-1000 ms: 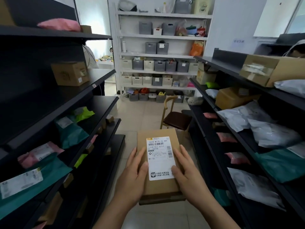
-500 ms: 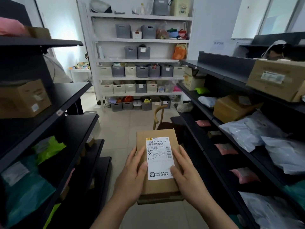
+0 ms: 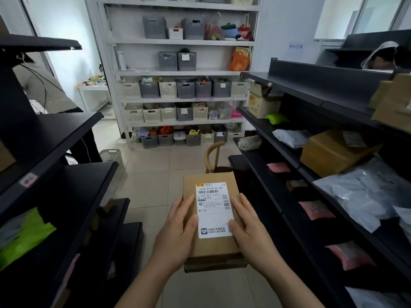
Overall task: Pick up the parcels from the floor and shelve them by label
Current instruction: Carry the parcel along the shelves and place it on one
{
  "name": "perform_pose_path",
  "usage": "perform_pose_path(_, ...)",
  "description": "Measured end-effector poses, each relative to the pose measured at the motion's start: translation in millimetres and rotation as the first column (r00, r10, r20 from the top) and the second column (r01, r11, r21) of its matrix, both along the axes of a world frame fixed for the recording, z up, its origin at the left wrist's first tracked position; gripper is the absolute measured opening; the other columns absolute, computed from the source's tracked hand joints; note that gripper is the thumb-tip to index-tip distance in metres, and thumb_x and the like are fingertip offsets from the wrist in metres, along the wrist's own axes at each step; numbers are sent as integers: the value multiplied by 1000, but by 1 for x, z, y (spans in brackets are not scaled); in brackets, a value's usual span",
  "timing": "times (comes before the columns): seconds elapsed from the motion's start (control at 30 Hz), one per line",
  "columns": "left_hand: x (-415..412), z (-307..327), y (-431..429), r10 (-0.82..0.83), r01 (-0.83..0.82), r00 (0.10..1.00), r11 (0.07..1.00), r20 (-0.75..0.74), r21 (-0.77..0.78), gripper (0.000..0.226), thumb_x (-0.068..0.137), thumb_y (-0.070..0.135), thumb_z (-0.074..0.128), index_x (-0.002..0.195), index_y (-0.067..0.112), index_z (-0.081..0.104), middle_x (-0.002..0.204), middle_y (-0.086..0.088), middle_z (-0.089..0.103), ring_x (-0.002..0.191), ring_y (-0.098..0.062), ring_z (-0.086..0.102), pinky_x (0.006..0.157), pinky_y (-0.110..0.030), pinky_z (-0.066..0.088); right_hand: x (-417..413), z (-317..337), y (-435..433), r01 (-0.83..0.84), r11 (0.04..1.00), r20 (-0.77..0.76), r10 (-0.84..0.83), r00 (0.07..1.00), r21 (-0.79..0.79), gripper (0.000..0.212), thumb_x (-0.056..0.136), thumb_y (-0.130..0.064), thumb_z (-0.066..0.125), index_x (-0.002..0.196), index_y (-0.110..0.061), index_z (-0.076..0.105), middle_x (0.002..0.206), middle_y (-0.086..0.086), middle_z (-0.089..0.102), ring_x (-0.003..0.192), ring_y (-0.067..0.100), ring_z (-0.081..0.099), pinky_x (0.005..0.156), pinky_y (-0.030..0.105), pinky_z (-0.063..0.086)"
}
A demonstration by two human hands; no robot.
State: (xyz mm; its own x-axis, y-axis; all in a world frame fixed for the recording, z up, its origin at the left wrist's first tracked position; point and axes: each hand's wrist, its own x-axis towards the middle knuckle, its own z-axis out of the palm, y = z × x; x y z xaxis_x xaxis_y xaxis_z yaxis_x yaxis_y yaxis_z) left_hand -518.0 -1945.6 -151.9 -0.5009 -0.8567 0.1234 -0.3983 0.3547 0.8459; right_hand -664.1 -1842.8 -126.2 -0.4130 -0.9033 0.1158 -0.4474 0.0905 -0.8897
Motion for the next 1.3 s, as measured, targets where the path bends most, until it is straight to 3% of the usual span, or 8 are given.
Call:
perform_pose_path(0.17, -50, -1, -72, 24, -25, 998, 999, -55, -24, 48, 97, 35, 43, 142, 46, 30, 156, 16, 20, 140, -1, 22, 114, -41, 29, -55, 0, -73, -26, 1000, -24, 26, 999, -1, 56, 97, -14, 43, 141, -44, 24, 156, -15, 5, 133, -6, 12, 84, 2, 28)
perform_pose_path(0.33, -111, 8, -146, 63, -67, 996, 996, -67, -55, 49, 97, 32, 46, 143, 41, 32, 155, 15, 24, 138, -1, 25, 108, -28, 29, -120, 11, -151, -82, 996, -2, 82, 997, -16, 56, 97, -12, 43, 141, -42, 27, 157, -12, 6, 143, 4, 9, 105, 18, 21)
perform_pose_path(0.67, -194, 10, -267, 126, -127, 992, 990, -22, -61, 50, 98, 31, 44, 144, 40, 29, 156, 13, 20, 138, -1, 23, 101, -23, 25, -207, 12, -284, -149, 989, -4, 149, 989, 2, 56, 96, -12, 43, 142, -40, 27, 156, -15, 8, 141, 2, 12, 101, 17, 20)
perform_pose_path(0.8, -211, 2, -311, 135, -135, 991, 990, -5, -49, 50, 98, 32, 44, 145, 39, 30, 157, 12, 20, 140, -5, 25, 105, -26, 27, -223, 7, -327, -158, 987, -9, 158, 987, -9, 56, 96, -9, 43, 135, -47, 28, 143, -26, 13, 127, -10, 17, 83, -8, 20)
perform_pose_path(0.9, -221, -1, -349, 144, -143, 990, 989, 9, -35, 50, 98, 35, 44, 145, 41, 29, 157, 14, 19, 140, -7, 27, 110, -36, 32, -232, 6, -363, -156, 988, 7, 156, 988, -6, 55, 96, -8, 43, 130, -48, 29, 135, -28, 13, 116, -18, 21, 69, -14, 22)
perform_pose_path(1.0, -230, -1, -394, 125, -124, 992, 992, 19, -40, 50, 98, 38, 42, 145, 43, 26, 157, 15, 17, 140, -7, 27, 110, -40, 35, -240, 4, -407, -139, 990, -1, 139, 990, -1, 55, 96, -9, 43, 140, -39, 31, 142, -27, 14, 124, -14, 19, 85, -9, 19)
perform_pose_path(1.07, -233, 0, -430, 103, -102, 995, 993, 14, -50, 50, 98, 38, 42, 145, 43, 27, 158, 16, 17, 141, -6, 26, 111, -39, 33, -243, 3, -441, -106, 994, -20, 106, 994, 9, 56, 96, -11, 44, 143, -38, 29, 154, -18, 10, 137, -4, 11, 100, 9, 17)
perform_pose_path(1.3, -233, 22, -554, 21, -19, 1000, 996, 18, -82, 50, 98, 35, 42, 145, 41, 27, 157, 17, 16, 139, -4, 26, 103, -26, 29, -236, 16, -557, -14, 1000, -10, 14, 1000, -7, 57, 97, -13, 44, 144, -39, 25, 157, -13, 6, 142, 1, 6, 103, 16, 16)
